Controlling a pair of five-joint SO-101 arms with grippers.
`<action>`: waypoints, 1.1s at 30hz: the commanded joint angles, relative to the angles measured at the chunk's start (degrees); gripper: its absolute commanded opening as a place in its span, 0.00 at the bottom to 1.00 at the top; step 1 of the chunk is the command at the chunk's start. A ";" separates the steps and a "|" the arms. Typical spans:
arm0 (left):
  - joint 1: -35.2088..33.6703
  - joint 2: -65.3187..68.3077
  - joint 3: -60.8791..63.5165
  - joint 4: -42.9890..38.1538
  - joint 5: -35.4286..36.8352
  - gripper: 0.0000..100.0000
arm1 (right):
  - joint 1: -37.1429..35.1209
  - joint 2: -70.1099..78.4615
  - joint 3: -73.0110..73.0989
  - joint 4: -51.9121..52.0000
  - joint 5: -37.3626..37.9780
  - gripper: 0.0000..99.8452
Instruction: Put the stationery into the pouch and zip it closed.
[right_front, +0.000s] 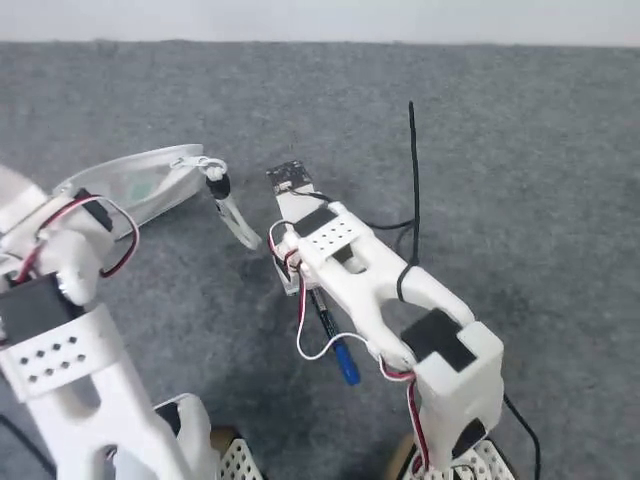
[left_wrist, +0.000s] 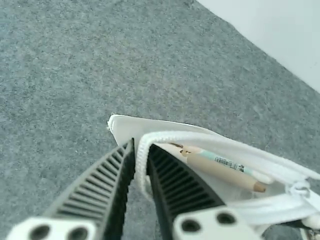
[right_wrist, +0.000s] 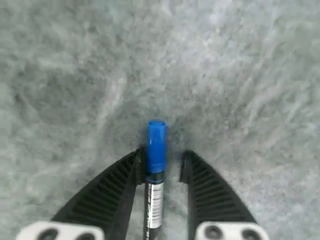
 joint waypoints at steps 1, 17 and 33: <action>-0.35 -0.44 -0.92 -1.67 0.44 0.01 | 0.66 0.04 -3.96 1.63 3.43 0.00; -0.09 -0.79 -0.84 -1.32 0.44 0.01 | 0.66 -20.62 -3.69 13.14 3.69 0.01; 17.76 -0.88 -6.81 2.90 -4.48 0.01 | 5.67 -49.01 6.24 14.11 3.60 0.01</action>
